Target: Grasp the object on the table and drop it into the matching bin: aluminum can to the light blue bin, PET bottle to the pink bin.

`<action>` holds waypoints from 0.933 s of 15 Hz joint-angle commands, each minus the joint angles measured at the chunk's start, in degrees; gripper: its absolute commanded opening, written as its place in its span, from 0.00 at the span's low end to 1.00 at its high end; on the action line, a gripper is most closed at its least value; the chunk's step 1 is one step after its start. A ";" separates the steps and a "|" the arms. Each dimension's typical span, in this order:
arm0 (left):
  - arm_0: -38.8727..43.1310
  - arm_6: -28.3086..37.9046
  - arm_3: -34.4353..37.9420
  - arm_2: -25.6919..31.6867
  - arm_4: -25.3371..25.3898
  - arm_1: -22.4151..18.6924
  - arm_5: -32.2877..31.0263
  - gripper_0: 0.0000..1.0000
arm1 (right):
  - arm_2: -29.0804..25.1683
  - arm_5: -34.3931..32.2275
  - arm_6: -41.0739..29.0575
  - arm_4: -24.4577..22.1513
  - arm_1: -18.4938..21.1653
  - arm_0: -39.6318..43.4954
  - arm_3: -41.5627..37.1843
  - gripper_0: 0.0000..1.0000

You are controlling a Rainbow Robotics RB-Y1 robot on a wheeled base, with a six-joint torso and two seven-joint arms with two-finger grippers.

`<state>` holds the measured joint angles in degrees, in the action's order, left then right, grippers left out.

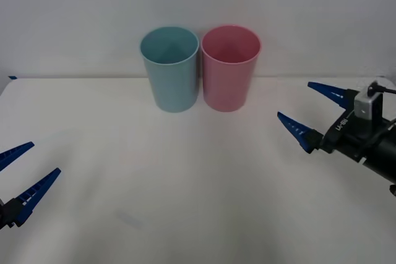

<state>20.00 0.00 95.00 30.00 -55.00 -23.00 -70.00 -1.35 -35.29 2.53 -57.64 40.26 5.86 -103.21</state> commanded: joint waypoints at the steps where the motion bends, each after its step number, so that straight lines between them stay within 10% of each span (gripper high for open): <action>1: 0.00 0.00 0.00 0.00 0.00 0.00 0.00 1.00 | -4.27 -1.01 3.80 1.22 -0.10 5.04 0.03 1.00; 14: 0.00 0.00 0.00 0.00 0.00 0.00 0.00 1.00 | -21.68 -16.04 0.99 5.08 -6.87 21.65 -0.06 1.00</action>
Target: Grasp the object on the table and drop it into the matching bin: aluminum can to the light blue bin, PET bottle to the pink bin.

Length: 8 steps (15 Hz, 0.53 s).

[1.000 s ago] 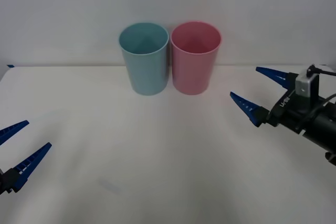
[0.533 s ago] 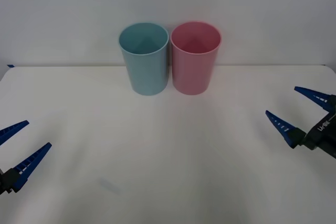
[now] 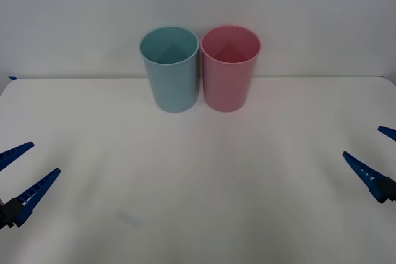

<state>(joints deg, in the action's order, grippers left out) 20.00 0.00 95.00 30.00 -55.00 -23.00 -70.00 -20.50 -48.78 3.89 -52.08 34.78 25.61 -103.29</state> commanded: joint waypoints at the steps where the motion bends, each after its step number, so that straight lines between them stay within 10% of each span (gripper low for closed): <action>1: 0.00 0.00 0.00 0.00 0.00 0.00 0.00 1.00 | -3.94 -3.87 -0.64 -0.48 -2.35 3.22 0.02 1.00; 8: 0.00 0.00 0.00 0.00 0.00 0.00 0.00 1.00 | -7.54 -5.63 -1.26 -0.40 -4.46 8.41 0.02 1.00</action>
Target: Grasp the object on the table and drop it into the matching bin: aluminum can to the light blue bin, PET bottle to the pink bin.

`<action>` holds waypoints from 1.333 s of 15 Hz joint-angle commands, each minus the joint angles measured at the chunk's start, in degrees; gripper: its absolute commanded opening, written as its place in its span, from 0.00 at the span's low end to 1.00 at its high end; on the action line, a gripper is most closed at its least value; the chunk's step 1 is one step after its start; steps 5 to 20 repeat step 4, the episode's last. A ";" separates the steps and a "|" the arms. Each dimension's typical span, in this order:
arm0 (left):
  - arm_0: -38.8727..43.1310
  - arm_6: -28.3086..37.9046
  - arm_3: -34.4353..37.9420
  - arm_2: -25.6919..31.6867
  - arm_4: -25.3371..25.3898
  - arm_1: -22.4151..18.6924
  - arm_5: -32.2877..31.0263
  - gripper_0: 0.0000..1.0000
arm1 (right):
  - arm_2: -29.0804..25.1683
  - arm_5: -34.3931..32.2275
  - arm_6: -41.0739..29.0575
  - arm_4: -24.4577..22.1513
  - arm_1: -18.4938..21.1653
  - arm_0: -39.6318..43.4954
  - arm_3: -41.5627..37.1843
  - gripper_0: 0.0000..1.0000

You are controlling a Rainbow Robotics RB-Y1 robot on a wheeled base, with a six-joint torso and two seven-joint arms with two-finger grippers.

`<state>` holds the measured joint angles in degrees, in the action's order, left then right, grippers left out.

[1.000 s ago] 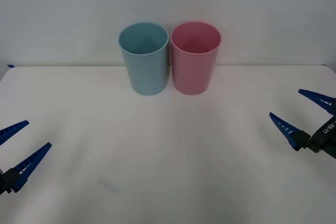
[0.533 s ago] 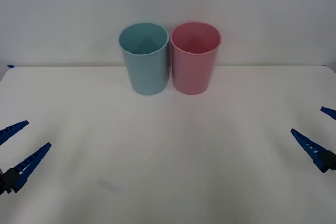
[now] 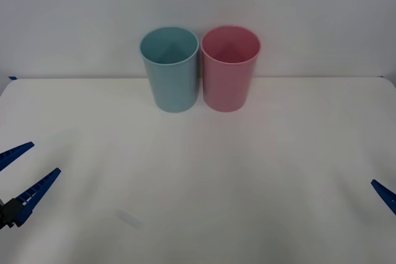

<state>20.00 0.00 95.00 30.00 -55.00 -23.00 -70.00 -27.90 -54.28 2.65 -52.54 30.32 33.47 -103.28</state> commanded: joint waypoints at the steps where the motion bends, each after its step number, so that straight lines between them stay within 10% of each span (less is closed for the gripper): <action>1: 0.00 0.00 0.00 0.00 0.00 0.00 0.00 1.00 | -0.05 -0.12 -0.01 0.07 -0.09 0.89 0.01 1.00; 20: 0.00 0.00 0.00 0.00 0.00 0.00 0.00 1.00 | -0.05 -0.12 -0.01 0.07 -0.09 0.89 0.01 1.00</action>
